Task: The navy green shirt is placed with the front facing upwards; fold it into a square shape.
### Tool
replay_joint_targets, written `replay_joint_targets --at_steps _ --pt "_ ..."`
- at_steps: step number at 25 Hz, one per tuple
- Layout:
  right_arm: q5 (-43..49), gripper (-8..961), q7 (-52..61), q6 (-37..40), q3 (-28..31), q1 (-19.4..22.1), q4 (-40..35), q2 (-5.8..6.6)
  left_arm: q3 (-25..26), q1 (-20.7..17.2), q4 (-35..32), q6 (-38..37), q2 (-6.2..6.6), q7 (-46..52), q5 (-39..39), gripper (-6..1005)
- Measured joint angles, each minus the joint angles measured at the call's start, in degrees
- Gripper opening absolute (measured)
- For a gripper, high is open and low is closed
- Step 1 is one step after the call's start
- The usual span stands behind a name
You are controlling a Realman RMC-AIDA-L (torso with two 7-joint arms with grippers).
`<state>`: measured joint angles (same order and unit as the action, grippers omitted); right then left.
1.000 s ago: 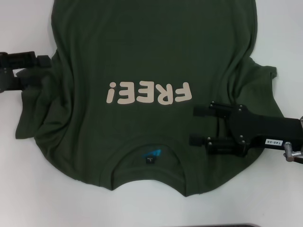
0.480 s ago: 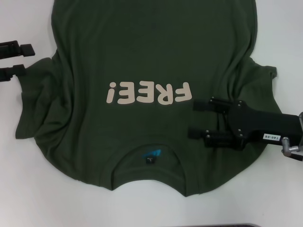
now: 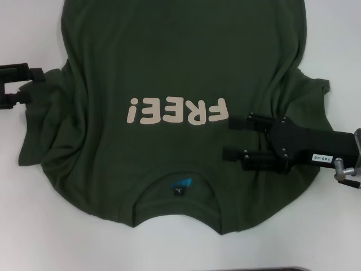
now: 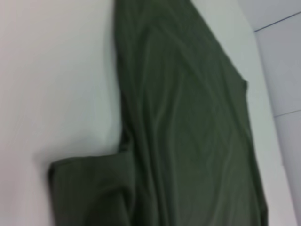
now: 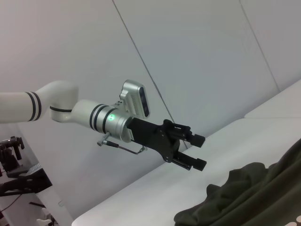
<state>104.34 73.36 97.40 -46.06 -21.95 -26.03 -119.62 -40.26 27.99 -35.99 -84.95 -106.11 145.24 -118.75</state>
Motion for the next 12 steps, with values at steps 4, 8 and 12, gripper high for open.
replay_joint_targets --at_steps 4,8,12 --pt "0.07 895 0.02 0.03 -0.10 -0.03 0.02 0.00 0.08 0.37 0.06 1.26 -0.02 1.97 -2.24 777" --pt "0.16 895 0.08 0.07 -0.03 -0.02 0.04 0.00 0.24 0.79 0.05 2.05 0.09 3.34 -3.78 777" --pt "0.25 895 0.12 0.04 -0.16 -0.02 0.11 -0.07 0.21 1.27 0.03 2.62 0.32 4.47 -5.52 776"
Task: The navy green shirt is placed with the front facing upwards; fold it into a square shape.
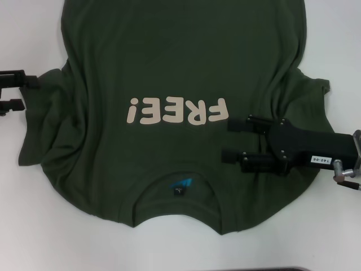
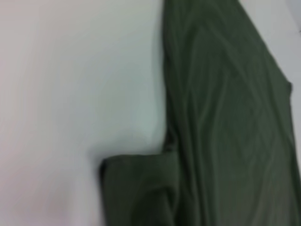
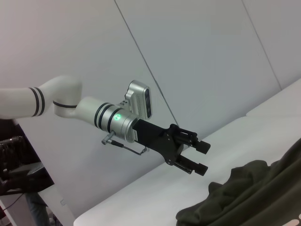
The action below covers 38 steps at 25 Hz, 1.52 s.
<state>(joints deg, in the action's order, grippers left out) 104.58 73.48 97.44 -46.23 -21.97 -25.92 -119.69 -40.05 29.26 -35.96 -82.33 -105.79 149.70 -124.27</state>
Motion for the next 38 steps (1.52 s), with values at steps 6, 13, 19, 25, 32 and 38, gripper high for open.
replay_joint_targets --at_steps 6,13,19,25,32,38 --pt "0.09 894 0.08 -0.20 0.15 0.00 0.02 -0.02 -0.08 0.80 0.00 1.82 -0.27 1.29 -4.01 776" --pt "0.07 894 0.09 -0.24 0.15 0.00 0.01 -0.02 -0.44 1.01 0.48 3.62 -0.46 1.93 -4.90 776" --pt "0.10 895 0.09 -0.24 0.18 0.00 -0.01 -0.02 -0.49 1.22 0.55 5.10 -0.84 2.07 -4.93 777" --pt "0.10 895 0.09 -0.24 0.15 0.00 -0.01 -0.02 -0.64 1.50 1.84 6.28 -1.00 2.09 -6.00 777" --pt "0.10 895 0.09 -0.24 0.17 0.00 -0.01 -0.01 -0.64 1.73 2.15 6.50 -1.43 1.97 -6.40 777" --pt "0.11 894 0.09 -0.24 0.18 0.00 -0.01 0.07 -0.64 2.13 2.14 6.49 -1.81 1.72 -6.40 777"
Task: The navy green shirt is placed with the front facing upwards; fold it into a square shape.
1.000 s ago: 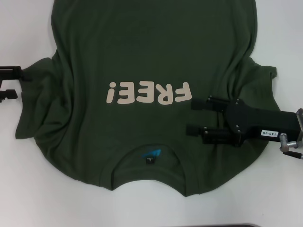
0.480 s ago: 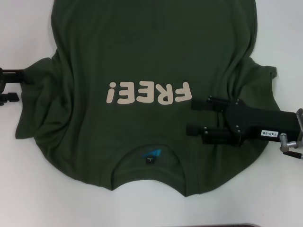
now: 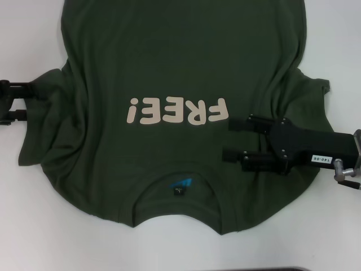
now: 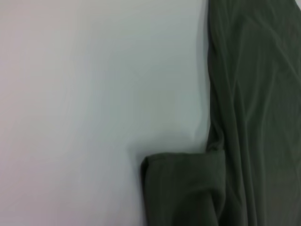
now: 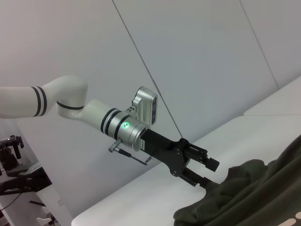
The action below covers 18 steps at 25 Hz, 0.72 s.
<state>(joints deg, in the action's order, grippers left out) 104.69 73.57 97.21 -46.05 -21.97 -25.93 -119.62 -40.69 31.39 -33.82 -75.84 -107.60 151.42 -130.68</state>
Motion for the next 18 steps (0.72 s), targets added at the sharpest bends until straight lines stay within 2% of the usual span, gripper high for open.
replay_joint_targets --at_steps 18 --pt "-0.02 894 0.00 0.08 0.00 -0.06 -0.09 0.00 -0.44 -0.17 0.07 0.58 -0.17 0.42 0.08 777"
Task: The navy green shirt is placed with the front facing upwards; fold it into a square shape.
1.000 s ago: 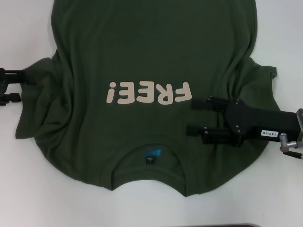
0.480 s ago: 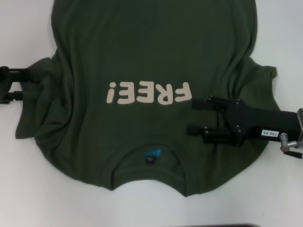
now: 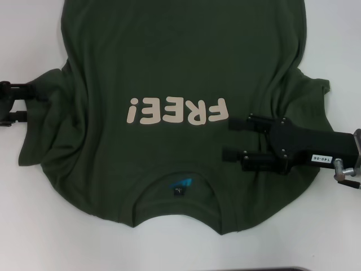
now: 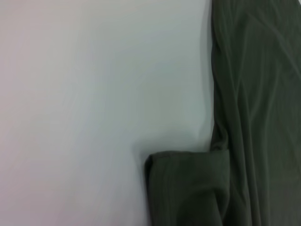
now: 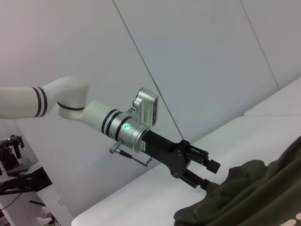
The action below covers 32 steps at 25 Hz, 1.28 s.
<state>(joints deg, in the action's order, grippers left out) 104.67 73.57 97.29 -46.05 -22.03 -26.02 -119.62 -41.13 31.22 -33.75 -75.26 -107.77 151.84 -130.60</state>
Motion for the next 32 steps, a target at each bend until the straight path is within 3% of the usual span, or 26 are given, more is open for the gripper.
replay_joint_targets --at_steps 13,32 --pt "0.00 895 0.00 0.23 0.00 -0.03 0.00 0.00 -0.10 0.21 1.39 0.21 0.21 -0.06 -0.01 776" --pt "0.00 894 0.00 0.27 0.00 0.06 0.01 0.00 -0.08 1.31 1.41 0.69 -0.56 -0.28 -0.01 747"
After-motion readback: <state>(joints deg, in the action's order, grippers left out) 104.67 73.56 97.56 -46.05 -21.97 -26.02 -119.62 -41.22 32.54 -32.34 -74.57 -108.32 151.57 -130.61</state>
